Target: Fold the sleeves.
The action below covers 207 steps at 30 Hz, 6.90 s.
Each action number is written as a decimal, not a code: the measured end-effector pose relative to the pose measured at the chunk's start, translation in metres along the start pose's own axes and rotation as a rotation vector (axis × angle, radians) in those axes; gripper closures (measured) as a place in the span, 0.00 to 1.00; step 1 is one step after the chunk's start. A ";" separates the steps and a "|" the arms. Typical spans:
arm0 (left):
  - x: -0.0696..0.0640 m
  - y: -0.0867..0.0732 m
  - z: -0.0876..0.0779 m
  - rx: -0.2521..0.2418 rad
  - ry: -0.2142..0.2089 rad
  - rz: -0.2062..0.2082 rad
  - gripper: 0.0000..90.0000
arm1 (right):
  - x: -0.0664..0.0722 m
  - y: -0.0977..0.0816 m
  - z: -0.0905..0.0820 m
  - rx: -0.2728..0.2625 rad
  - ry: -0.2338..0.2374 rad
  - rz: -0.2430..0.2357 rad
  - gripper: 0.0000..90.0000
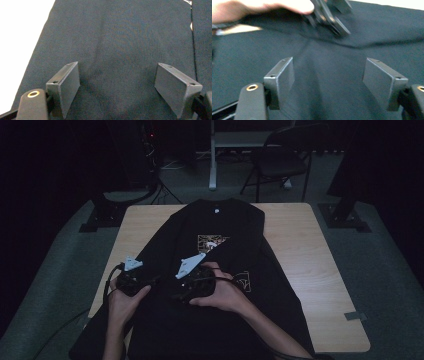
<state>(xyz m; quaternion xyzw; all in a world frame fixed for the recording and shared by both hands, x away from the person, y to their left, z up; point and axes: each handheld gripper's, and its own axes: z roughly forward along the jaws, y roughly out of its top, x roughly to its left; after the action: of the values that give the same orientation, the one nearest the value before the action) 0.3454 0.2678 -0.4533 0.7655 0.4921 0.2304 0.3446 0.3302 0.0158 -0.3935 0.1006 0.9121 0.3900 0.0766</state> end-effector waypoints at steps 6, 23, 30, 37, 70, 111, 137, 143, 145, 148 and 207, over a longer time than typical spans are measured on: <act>0.000 0.002 -0.002 0.014 0.000 -0.001 0.24 | -0.014 -0.032 -0.012 0.025 -0.058 0.034 0.24; 0.024 0.018 -0.011 0.001 0.034 -0.023 0.24 | -0.047 -0.127 -0.063 0.041 -0.205 0.222 0.24; 0.042 0.018 -0.004 0.008 0.036 -0.068 0.24 | -0.055 -0.148 -0.076 0.027 -0.245 0.278 0.24; 0.054 0.015 0.001 0.006 0.044 -0.108 0.24 | -0.061 -0.158 -0.081 0.004 -0.244 0.327 0.24; 0.055 0.012 0.000 0.042 0.038 -0.170 0.99 | -0.079 -0.182 -0.099 0.003 -0.281 0.381 0.24; 0.042 0.104 -0.055 -0.169 0.147 -0.152 0.99 | -0.080 -0.193 -0.107 -0.030 -0.277 0.401 0.24; -0.074 0.149 0.038 -0.091 -0.142 0.032 0.99 | -0.080 -0.194 -0.108 -0.038 -0.262 0.414 0.24; -0.089 0.148 0.074 -0.027 -0.199 0.032 0.99 | -0.079 -0.193 -0.107 -0.029 -0.274 0.403 0.24; -0.093 0.148 0.085 -0.001 -0.213 0.033 0.99 | -0.079 -0.193 -0.107 -0.029 -0.274 0.404 0.24; -0.098 0.146 0.099 0.035 -0.223 0.036 0.99 | -0.078 -0.192 -0.107 -0.026 -0.276 0.401 0.24; -0.024 0.075 0.030 0.083 -0.052 -0.026 0.35 | -0.079 -0.194 -0.108 -0.036 -0.257 0.418 0.22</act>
<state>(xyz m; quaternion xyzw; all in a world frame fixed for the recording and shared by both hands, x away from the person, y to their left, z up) 0.4010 0.2155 -0.4170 0.7785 0.5019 0.1852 0.3282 0.3596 -0.2096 -0.4554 0.3347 0.8470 0.3977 0.1115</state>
